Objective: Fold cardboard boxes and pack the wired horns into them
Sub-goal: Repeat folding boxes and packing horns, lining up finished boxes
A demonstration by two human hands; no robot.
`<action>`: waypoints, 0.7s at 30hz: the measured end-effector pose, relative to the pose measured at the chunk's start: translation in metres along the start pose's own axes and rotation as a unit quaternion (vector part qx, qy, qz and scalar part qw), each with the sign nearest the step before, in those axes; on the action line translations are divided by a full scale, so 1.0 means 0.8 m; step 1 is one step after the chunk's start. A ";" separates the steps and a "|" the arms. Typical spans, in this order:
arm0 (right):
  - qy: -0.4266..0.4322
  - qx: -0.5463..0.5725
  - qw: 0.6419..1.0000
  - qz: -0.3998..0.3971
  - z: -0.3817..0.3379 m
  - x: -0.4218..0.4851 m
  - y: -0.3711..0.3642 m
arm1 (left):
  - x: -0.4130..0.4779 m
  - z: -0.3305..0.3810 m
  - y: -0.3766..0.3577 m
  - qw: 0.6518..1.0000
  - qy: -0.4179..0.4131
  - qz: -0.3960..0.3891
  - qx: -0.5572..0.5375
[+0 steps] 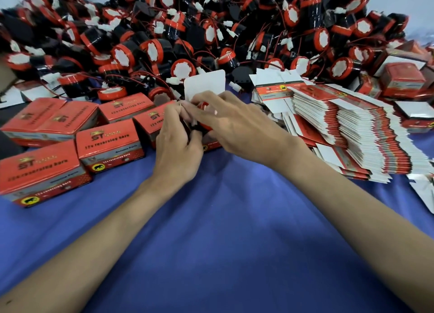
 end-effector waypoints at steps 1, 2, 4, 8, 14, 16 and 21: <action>-0.008 0.000 1.000 -0.002 -0.002 0.000 -0.002 | 0.000 0.000 0.000 1.000 0.003 0.000 -0.003; -0.014 0.000 1.000 -0.002 -0.003 0.001 -0.004 | -0.001 0.000 0.000 1.000 0.006 -0.001 -0.005; -0.022 -0.009 1.000 -0.005 -0.006 0.001 -0.006 | -0.001 0.000 -0.001 1.000 0.011 -0.002 -0.006; -0.011 0.006 1.000 -0.022 -0.003 0.004 -0.003 | -0.001 0.001 -0.002 1.000 0.006 -0.007 -0.005; 0.007 0.040 0.999 -0.020 0.000 0.005 -0.010 | -0.001 0.001 -0.003 1.000 0.010 -0.012 -0.001; 0.016 0.017 1.000 -0.008 0.000 0.003 -0.013 | 0.000 -0.002 -0.002 1.000 0.013 -0.008 -0.003; -0.007 -0.002 0.999 0.050 0.008 0.000 -0.016 | 0.001 -0.002 0.001 1.000 0.025 0.002 -0.008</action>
Point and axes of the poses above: each hand's wrist, its own x-axis towards the middle knuckle, its own y-axis out of the back of the hand, z = x × y, the point moved 3 cm from there along x, towards the middle knuckle, and after that the axes turned 2 degrees about x, right-handed, at the moved point
